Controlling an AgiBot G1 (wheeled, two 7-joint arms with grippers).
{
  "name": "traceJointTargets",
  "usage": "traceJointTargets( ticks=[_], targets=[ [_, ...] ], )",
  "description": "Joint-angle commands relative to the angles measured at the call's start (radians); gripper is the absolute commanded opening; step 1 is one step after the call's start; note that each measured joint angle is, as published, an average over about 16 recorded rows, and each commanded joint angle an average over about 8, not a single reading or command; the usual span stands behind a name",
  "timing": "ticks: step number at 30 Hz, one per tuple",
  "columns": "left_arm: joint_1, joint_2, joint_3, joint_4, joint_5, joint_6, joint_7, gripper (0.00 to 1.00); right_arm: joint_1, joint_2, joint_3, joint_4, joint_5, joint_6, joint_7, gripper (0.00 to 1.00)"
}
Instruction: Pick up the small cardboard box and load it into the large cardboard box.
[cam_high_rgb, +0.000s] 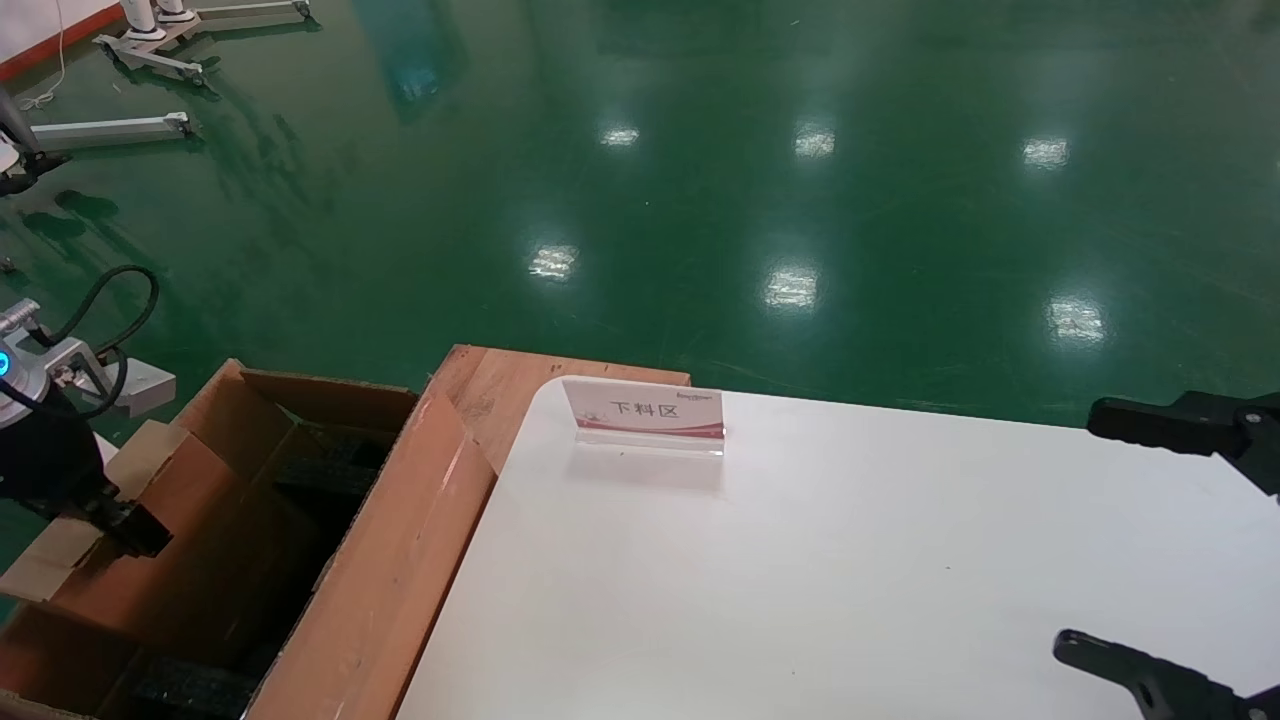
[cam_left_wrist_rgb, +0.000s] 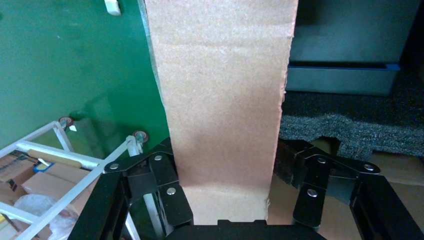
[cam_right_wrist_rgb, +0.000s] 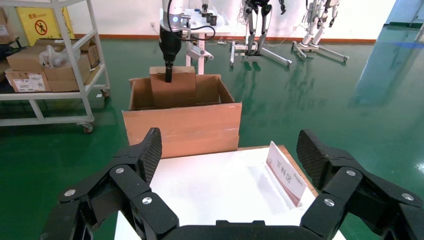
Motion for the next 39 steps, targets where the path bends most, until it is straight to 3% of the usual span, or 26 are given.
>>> traceJointTargets(
  ticks=[1,26,39],
  targets=[
    [-0.001,0.000,0.001,-0.001,0.002,0.000,-0.001,1.00,0.000,0.000,0.000,0.000,0.000,0.000,0.000,1.00],
    [-0.014,0.007,-0.002,-0.014,0.006,-0.005,0.011,1.00,0.000,0.000,0.000,0.000,0.000,0.000,0.000,1.00],
    [-0.257,-0.050,-0.115,-0.255,-0.050,-0.116,0.218,1.00,0.001,0.000,-0.001,-0.001,0.000,0.000,0.000,1.00]
  ],
)
